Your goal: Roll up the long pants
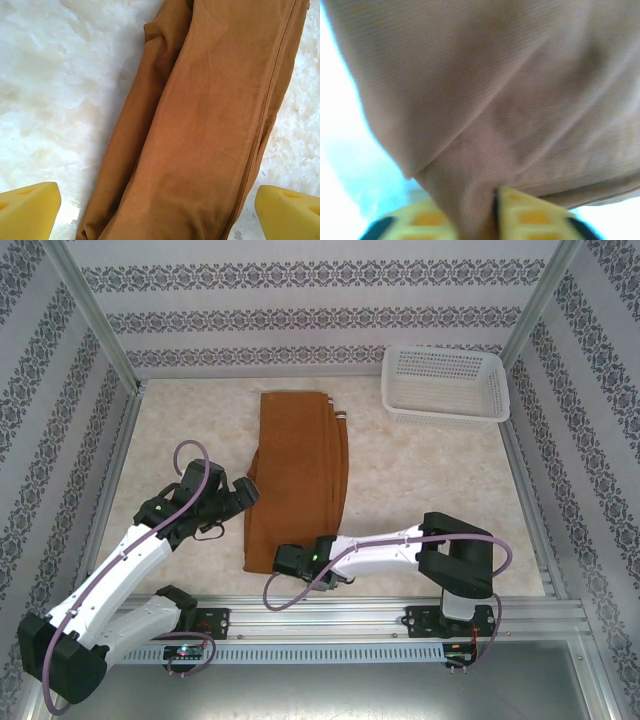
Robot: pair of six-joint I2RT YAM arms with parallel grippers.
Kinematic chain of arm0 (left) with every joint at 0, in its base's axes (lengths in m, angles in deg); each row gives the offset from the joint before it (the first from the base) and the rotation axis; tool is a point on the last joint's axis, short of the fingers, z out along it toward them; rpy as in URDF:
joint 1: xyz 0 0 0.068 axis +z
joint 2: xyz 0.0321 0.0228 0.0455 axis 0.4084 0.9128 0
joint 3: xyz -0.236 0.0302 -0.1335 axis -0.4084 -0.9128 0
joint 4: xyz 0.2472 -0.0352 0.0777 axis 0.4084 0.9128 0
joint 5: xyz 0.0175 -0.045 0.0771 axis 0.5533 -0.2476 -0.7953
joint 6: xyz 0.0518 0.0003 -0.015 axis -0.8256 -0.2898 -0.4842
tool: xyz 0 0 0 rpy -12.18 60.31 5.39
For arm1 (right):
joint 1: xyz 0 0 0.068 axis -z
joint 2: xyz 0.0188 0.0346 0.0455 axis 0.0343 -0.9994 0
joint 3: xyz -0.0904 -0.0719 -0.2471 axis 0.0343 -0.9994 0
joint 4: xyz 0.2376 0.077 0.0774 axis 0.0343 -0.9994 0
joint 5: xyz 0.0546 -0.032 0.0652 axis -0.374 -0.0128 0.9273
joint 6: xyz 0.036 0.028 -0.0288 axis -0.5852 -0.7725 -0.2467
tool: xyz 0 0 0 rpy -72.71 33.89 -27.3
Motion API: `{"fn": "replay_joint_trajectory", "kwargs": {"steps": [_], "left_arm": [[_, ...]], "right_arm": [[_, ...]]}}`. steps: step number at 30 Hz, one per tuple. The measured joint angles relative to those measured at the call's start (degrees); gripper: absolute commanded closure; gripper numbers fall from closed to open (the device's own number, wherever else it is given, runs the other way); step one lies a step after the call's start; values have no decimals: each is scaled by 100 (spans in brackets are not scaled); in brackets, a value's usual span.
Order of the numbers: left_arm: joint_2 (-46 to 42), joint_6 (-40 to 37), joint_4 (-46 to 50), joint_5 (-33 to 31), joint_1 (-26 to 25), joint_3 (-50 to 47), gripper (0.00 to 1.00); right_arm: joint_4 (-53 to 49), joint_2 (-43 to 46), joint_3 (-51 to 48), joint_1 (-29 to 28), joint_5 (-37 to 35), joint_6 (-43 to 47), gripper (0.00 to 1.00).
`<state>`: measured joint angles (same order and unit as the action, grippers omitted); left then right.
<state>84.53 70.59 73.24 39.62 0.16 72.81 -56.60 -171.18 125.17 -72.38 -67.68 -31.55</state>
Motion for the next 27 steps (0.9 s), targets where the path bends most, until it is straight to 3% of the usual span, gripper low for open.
{"fn": "replay_joint_trajectory", "kwargs": {"steps": [6,17,19,20,21,22,23,27], "left_arm": [[0,0,0,-9,0,2,0],[2,15,2,-7,0,9,1],[2,42,-2,-4,0,24,25],[13,57,-7,-2,-2,31,43],[33,98,-42,20,0,33,70],[57,129,-85,42,0,33,89],[101,168,-188,98,0,31,100],[498,352,-859,393,-4,-37,100]], "right_arm": [[-496,94,411,278,575,-2,100],[-1626,256,1773,1316,2409,0,100],[-1725,192,1832,1451,2640,2,100],[-1766,138,1832,1513,2754,4,100],[-1805,70,1832,1558,2848,2,100],[-1829,9,1832,1587,2911,0,100],[-1858,-70,1832,1611,2968,0,100],[-1926,-319,1834,1650,3071,-4,100]]}}
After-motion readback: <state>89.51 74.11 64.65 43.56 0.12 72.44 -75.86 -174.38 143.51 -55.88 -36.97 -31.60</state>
